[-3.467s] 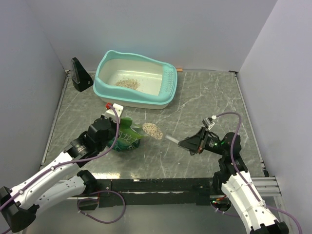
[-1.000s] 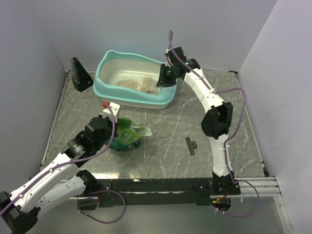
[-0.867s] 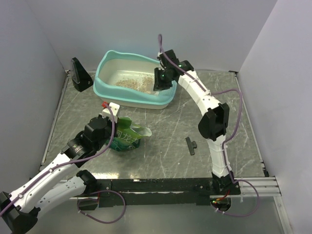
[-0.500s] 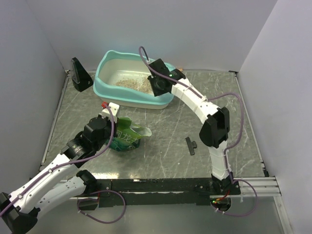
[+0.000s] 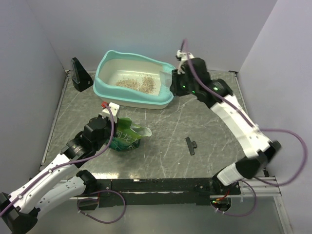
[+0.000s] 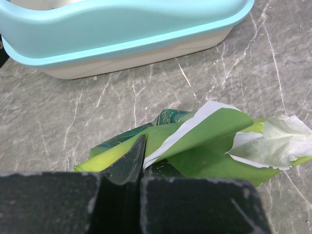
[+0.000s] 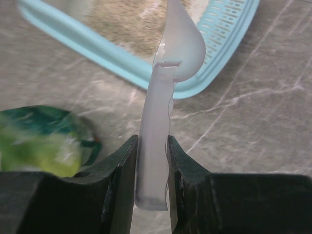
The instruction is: Fill the litter box with clean litter
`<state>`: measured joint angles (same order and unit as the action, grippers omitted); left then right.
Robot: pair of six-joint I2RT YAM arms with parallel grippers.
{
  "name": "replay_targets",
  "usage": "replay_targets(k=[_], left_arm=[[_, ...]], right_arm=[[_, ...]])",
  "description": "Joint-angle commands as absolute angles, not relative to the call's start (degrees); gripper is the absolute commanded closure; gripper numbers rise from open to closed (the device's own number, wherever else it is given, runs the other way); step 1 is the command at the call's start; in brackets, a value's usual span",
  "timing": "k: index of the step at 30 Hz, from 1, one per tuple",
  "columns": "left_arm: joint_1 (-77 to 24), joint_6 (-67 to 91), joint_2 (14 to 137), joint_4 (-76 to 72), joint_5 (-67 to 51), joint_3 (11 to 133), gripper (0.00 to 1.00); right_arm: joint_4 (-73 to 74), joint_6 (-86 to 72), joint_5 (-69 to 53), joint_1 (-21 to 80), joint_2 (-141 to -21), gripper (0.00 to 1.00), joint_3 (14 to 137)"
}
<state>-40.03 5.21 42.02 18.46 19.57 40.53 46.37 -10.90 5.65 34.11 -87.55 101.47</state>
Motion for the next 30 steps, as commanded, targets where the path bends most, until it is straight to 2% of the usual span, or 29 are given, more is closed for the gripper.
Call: replay_targets(k=[1, 6, 12, 19, 30], left_arm=[[-39.6, 5.4, 40.4, 16.8, 18.1, 41.6, 0.99], [-39.6, 5.0, 40.3, 16.4, 16.2, 41.0, 0.99], [-39.6, 4.6, 39.0, 15.6, 13.6, 40.7, 0.99], [-39.6, 4.7, 39.4, 15.7, 13.4, 41.0, 0.99], [-39.6, 4.7, 38.4, 15.6, 13.6, 40.7, 0.99]], right_arm=[[49.8, -16.2, -6.2, 32.8, -78.1, 1.0, 97.6], [52.6, -19.6, -21.5, 31.9, -68.2, 1.0, 90.9], [54.4, -22.7, -32.1, 32.3, -58.6, 1.0, 80.8], [54.1, -24.9, -34.5, 33.8, -51.7, 1.0, 74.3], [49.4, -27.0, -34.8, 35.6, -51.4, 1.0, 69.1]])
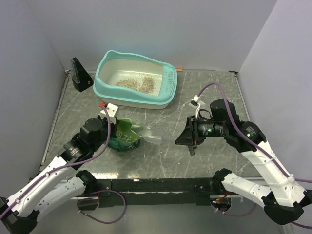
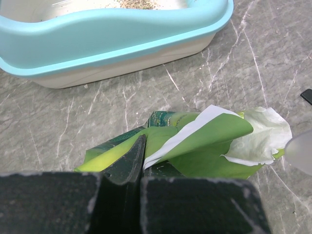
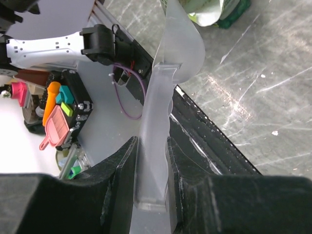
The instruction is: Fill the litter box with clean litter
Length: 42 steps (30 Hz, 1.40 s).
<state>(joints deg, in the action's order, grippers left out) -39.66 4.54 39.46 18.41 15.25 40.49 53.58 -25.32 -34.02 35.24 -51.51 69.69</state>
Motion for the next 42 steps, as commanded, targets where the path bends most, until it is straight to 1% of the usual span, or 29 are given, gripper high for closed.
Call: replay_targets(k=[1, 14, 19, 23, 31, 42], left_arm=[[-39.6, 4.7, 38.4, 15.6, 13.5, 40.7, 0.99], [-39.6, 4.6, 38.1, 15.6, 12.2, 40.9, 0.99], [-39.6, 4.6, 37.7, 15.6, 11.5, 40.9, 0.99], [-39.6, 4.5, 37.8, 15.6, 10.7, 40.9, 0.99], [-39.5, 4.4, 38.1, 15.6, 9.8, 40.9, 0.99], [-39.6, 4.5, 38.4, 15.6, 9.2, 41.0, 0.99]], right_arm=[[49.0, -26.9, -34.6, 35.7, -51.9, 1.0, 69.1], [45.6, -25.4, -34.6, 35.9, -59.4, 1.0, 70.0], [42.9, -25.5, -37.2, 35.9, -64.0, 1.0, 69.3], [42.3, -24.3, -37.3, 36.1, -67.7, 1.0, 71.1], [48.7, -20.0, -33.6, 35.9, -70.9, 1.0, 78.9], [52.8, -17.4, -28.1, 35.4, -69.8, 1.0, 81.0]])
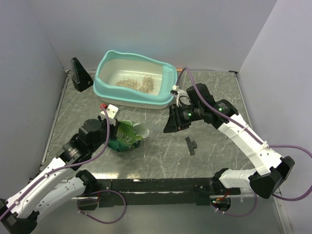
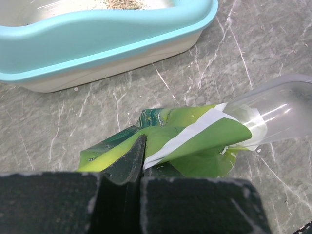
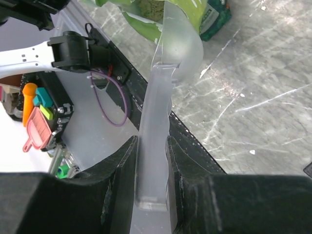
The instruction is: Fill the litter box with clean litter
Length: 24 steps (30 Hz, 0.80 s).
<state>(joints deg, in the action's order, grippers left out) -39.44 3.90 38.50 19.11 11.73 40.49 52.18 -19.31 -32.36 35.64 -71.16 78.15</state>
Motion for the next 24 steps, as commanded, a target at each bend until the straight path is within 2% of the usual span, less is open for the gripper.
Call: replay_targets(k=[1, 10, 24], left_arm=[[-39.6, 4.5, 38.2, 15.5, 9.1, 40.9, 0.99], [-39.6, 4.1, 37.7, 14.9, 6.3, 40.7, 0.99], [-39.6, 4.0, 38.1, 14.9, 4.8, 40.5, 0.99]], right_arm=[[53.1, -17.2, -27.7, 35.5, -70.0, 1.0, 81.1], [54.2, -15.3, -24.8, 35.7, -73.8, 1.0, 86.0], [48.5, -17.2, -33.2, 41.5, -83.5, 1.0, 86.5]])
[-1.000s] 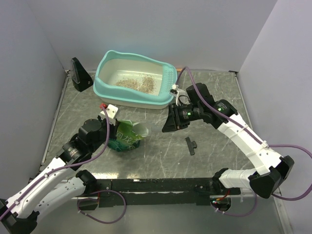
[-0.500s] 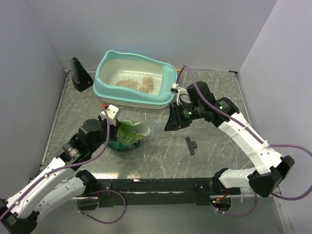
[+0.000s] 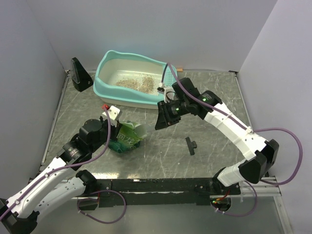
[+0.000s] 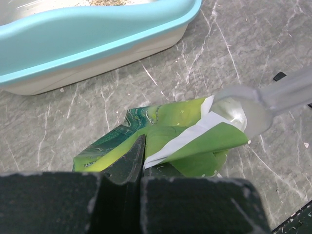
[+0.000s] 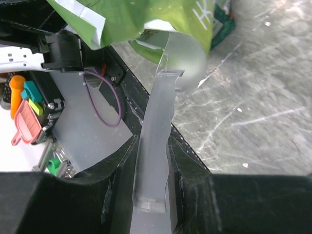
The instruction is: Fill the litter box with clean litter
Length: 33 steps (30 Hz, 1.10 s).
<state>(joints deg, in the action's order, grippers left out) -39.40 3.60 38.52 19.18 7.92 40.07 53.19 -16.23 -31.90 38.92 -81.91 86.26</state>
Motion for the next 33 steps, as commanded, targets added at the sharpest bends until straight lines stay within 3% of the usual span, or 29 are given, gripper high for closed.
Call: replay_targets(k=[1, 12, 24, 28, 33], left_arm=[[-39.6, 4.0, 38.0, 14.9, 4.8, 40.4, 0.99], [-39.6, 4.0, 37.7, 14.9, 5.3, 40.5, 0.99], [-39.6, 4.1, 38.1, 15.1, 5.6, 40.5, 0.99], [-39.6, 4.0, 38.1, 15.1, 5.9, 40.5, 0.99], [-39.6, 4.0, 38.2, 15.0, 6.0, 40.4, 0.99]], right_arm=[[47.9, -17.7, -33.2, 41.7, -83.4, 1.0, 86.0], [30.6, -27.7, -31.2, 42.9, -79.0, 1.0, 72.9], [35.5, -26.6, -35.5, 43.1, -91.0, 1.0, 79.5], [28.1, -30.0, -40.5, 43.2, -94.7, 1.0, 75.1], [7.1, -38.3, -47.3, 43.1, -95.5, 1.0, 65.6]])
